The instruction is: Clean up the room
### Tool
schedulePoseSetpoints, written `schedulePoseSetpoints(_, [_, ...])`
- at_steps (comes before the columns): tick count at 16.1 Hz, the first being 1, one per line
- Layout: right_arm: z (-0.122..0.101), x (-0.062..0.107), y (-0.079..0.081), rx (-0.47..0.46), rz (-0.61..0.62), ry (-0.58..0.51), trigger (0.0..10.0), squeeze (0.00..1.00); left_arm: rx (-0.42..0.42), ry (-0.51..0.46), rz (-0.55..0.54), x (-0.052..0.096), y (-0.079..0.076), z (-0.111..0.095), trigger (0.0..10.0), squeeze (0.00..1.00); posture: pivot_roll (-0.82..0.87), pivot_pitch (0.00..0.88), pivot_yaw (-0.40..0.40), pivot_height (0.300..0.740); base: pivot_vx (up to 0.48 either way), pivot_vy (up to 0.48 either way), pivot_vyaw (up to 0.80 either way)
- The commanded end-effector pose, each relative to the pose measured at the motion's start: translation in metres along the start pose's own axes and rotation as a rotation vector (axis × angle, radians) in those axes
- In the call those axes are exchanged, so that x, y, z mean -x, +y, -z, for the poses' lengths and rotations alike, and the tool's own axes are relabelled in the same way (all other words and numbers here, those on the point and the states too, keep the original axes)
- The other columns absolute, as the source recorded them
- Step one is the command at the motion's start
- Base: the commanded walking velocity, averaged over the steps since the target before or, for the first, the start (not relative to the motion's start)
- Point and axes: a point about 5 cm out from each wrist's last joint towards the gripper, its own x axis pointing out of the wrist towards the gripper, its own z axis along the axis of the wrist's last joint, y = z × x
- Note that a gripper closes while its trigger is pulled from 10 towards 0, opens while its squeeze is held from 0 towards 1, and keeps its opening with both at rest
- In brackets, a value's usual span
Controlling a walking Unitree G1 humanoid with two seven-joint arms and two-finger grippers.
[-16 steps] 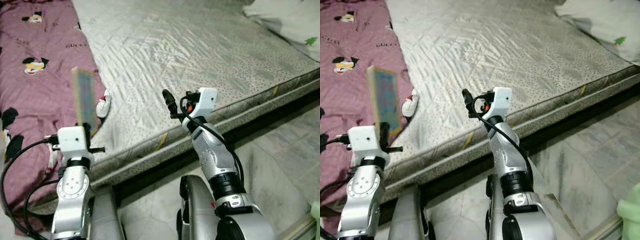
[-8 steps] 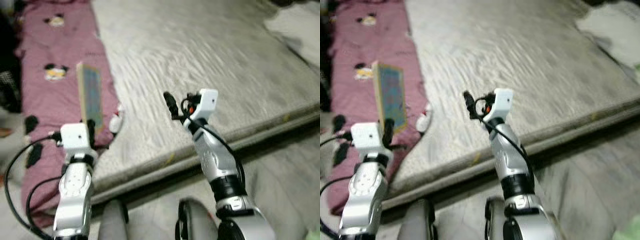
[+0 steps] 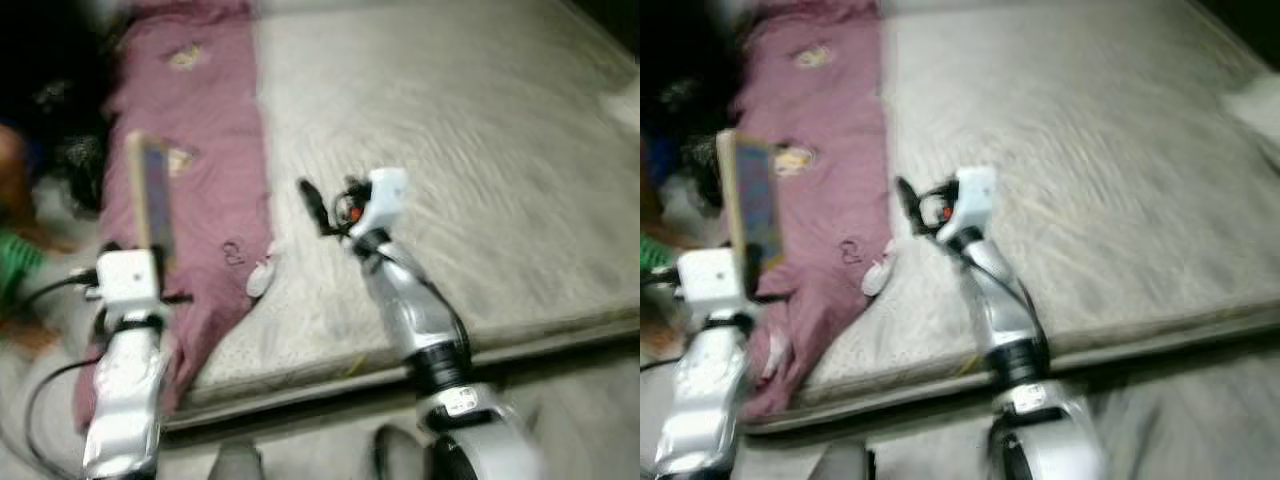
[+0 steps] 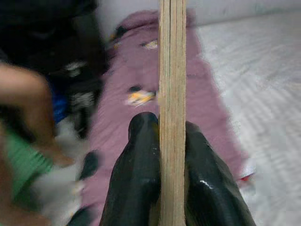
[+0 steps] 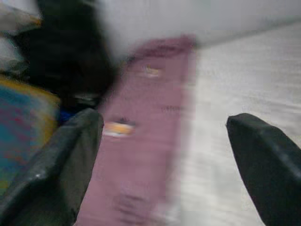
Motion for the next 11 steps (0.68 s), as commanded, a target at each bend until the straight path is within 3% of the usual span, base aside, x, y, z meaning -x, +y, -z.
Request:
schedulePoseSetpoints(1, [0.005, 0.003, -0.001, 0.009, 0.001, 0.009, 10.0, 0.00, -0.015, -0.036, 0.029, 0.001, -0.005, -0.007, 10.0, 0.00, -0.03, 0.091, 0.020, 0.740, 0.000, 0.000, 0.00])
schedulePoseSetpoints(3, [0.020, 0.008, -0.006, 0.117, 0.007, 0.082, 10.0, 0.00, -0.016, -0.026, 0.020, 0.001, -0.003, -0.005, 10.0, 0.00, -0.03, 0.089, 0.022, 0.740, 0.000, 0.000, 0.00])
schedulePoseSetpoints(4, [0.021, 0.009, -0.010, 0.108, 0.013, 0.081, 10.0, 0.00, -0.016, -0.026, 0.015, 0.001, -0.002, -0.005, 10.0, 0.00, -0.03, 0.088, 0.023, 0.740, 0.000, 0.000, 0.00])
schedulePoseSetpoints(5, [0.020, 0.009, -0.012, 0.093, 0.025, 0.071, 10.0, 0.00, -0.016, -0.026, 0.013, 0.001, -0.001, -0.005, 10.0, 0.00, -0.03, 0.088, 0.023, 0.740, 0.000, 0.000, 0.00])
schedulePoseSetpoints(6, [0.014, 0.008, -0.012, 0.167, 0.028, 0.041, 10.0, 0.00, -0.015, -0.024, 0.007, 0.001, 0.000, -0.005, 10.0, 0.00, -0.03, 0.085, 0.026, 0.740, 0.000, 0.000, 0.00])
schedulePoseSetpoints(8, [0.012, 0.007, -0.011, 0.178, 0.027, 0.016, 10.0, 0.00, -0.016, -0.023, 0.011, 0.001, -0.001, -0.005, 10.0, 0.00, -0.03, 0.084, 0.025, 0.740, 0.000, 0.000, 0.00])
schedulePoseSetpoints(9, [0.010, 0.007, -0.008, 0.226, 0.010, -0.010, 10.0, 0.00, -0.017, -0.024, 0.014, 0.000, -0.001, -0.005, 10.0, 0.00, -0.03, 0.085, 0.023, 0.740, 0.000, 0.000, 0.00])
schedulePoseSetpoints(10, [0.011, 0.008, -0.008, 0.206, 0.026, -0.008, 10.0, 0.00, -0.016, -0.023, 0.013, 0.000, -0.001, -0.005, 10.0, 0.00, -0.03, 0.086, 0.022, 0.740, 0.000, 0.000, 0.00])
schedulePoseSetpoints(11, [0.020, 0.008, -0.016, 0.161, 0.099, 0.065, 10.0, 0.00, -0.016, -0.022, 0.008, 0.000, -0.002, -0.005, 10.0, 0.00, -0.03, 0.086, 0.019, 0.740, 0.000, 0.000, 0.00])
